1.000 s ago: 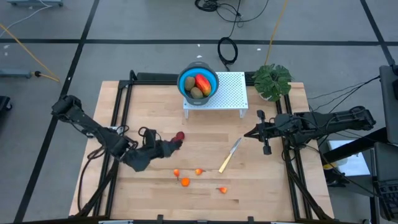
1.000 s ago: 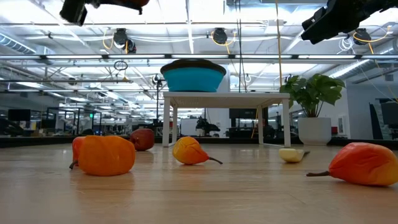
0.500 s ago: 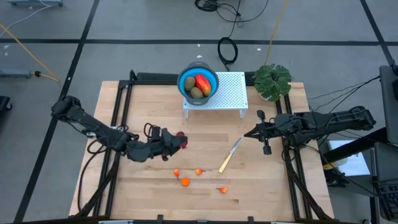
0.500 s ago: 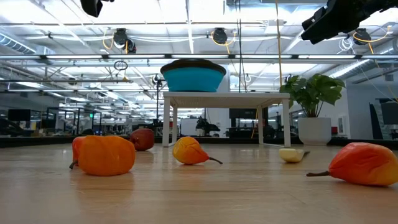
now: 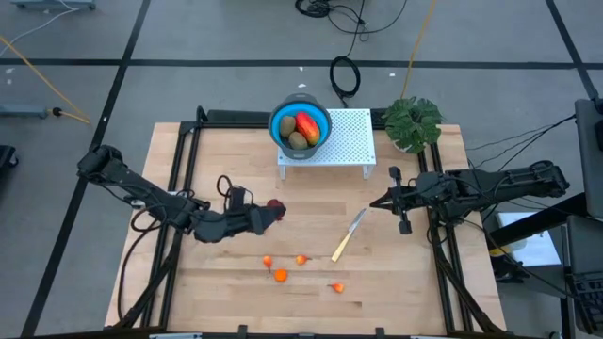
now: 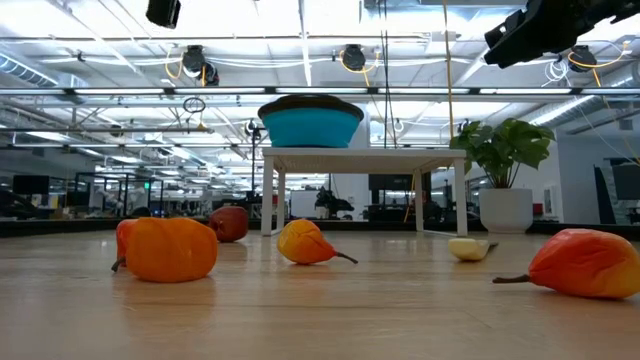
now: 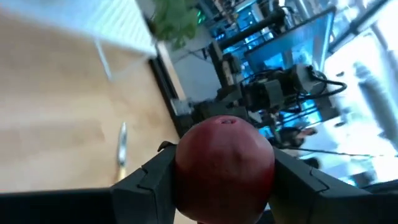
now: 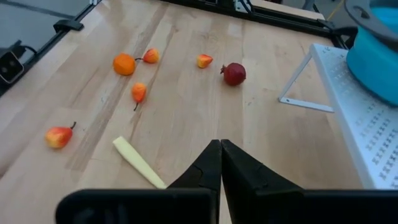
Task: Pick & Place Fruit
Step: Put the red pomegranate into the blue strainer bowl on the shelf
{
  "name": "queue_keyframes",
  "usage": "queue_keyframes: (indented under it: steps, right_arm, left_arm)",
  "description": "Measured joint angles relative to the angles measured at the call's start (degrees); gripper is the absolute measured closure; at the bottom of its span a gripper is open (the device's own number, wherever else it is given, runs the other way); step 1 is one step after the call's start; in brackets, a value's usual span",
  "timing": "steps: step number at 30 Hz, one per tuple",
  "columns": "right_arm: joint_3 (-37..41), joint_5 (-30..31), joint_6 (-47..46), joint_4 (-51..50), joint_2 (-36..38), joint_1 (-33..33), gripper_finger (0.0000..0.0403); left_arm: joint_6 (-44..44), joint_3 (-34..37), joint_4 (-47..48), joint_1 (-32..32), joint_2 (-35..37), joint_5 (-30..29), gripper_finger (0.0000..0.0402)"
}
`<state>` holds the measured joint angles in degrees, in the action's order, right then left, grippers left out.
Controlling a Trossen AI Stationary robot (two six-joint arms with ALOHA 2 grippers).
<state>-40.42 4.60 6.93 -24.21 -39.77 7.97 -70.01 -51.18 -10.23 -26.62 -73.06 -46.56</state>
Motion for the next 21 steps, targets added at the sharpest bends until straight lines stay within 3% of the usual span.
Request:
queue_keyframes:
  steps: [5,8,19,21]
  right_arm:
    - [0.0,0.0,4.5,0.0,0.0,0.0,0.0399]
    - [0.0,0.0,6.4,0.0,0.0,0.0,0.0399]
    - [0.0,-0.6,9.8,0.0,0.1,-3.4,0.0399]
    - [0.0,-3.9,11.0,-0.1,0.4,-5.7,0.0399]
  left_arm:
    - [14.7,0.0,-3.0,2.6,0.0,-5.0,0.0211]
    - [21.5,0.0,-5.7,6.0,0.0,-4.9,0.0211]
    - [37.0,-4.9,-2.5,23.9,0.0,10.8,0.0211]
    - [40.1,-6.9,-0.1,26.7,0.0,13.2,0.0211]
